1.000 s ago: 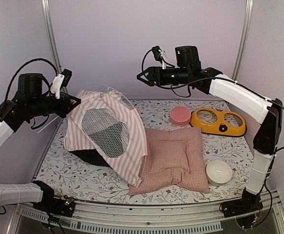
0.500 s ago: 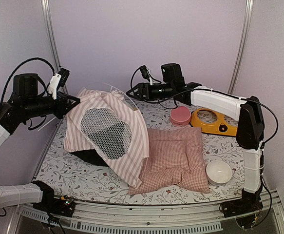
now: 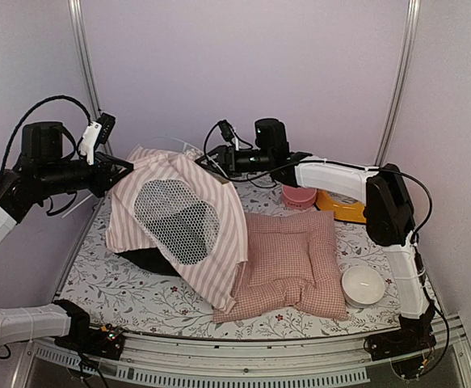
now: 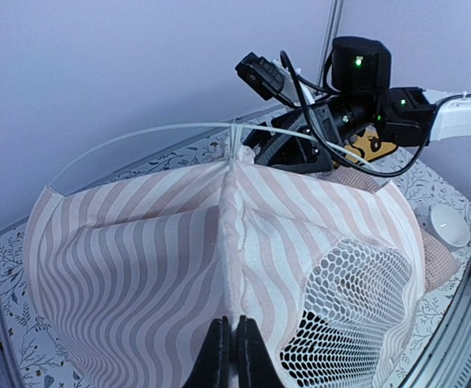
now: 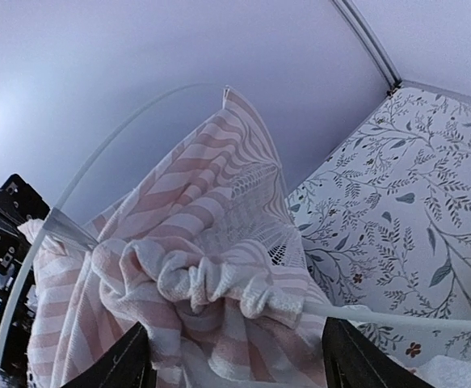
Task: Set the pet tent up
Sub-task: Adjust the tent fabric on the tent.
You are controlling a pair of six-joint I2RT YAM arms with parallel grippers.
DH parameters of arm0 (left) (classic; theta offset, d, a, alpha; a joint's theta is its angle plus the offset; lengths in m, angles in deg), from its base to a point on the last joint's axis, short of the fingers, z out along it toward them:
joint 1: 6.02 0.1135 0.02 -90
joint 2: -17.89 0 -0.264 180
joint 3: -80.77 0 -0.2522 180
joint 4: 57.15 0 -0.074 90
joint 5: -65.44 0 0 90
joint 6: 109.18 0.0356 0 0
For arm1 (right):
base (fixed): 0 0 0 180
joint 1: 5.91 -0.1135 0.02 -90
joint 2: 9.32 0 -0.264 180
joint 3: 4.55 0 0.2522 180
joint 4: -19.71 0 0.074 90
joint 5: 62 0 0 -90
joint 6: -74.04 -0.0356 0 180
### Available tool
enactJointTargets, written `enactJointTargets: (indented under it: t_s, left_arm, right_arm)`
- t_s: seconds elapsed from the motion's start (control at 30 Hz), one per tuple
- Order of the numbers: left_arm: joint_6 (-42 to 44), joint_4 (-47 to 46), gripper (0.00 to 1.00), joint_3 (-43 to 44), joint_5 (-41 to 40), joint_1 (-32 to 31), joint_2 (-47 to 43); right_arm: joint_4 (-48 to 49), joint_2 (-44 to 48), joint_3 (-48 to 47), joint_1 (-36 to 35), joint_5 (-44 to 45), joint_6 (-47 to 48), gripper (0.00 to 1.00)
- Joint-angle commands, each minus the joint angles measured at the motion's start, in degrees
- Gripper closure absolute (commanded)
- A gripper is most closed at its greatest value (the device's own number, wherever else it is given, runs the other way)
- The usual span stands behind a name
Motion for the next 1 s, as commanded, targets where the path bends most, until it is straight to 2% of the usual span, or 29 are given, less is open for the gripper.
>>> enactJointTargets:
  t_s: [0.0,0.1,0.23,0.53,0.97]
  left_arm:
    - [-0.28,-6.39,1.0,3.87,1.26,0.48,-4.93]
    - [-0.73,-6.51,1.0,4.26,0.27,0.49,-5.79]
    - [-1.17,-7.05,1.0,4.66,-0.11,0.49,-7.75]
    - [-1.53,-7.77,1.0,3.45,-0.37,0.44,-12.45]
    - [-1.7,-9.73,1.0,1.35,-2.56,0.44,-15.73]
  right_arm:
    - [6.57,-2.25,-5.36,-0.98,-3.6,-4.89,0.39]
    - [6.38,-2.14,-7.35,-1.3,-3.07,-5.2,0.69]
    - [3.28,-0.34,-10.59,-1.27,0.5,-3.28,1.0]
    - [-3.21,7.29,-13.25,-1.52,9.28,5.23,1.0]
    - [-10.06,9.42,-19.96,-2.61,13.43,11.34,1.0]
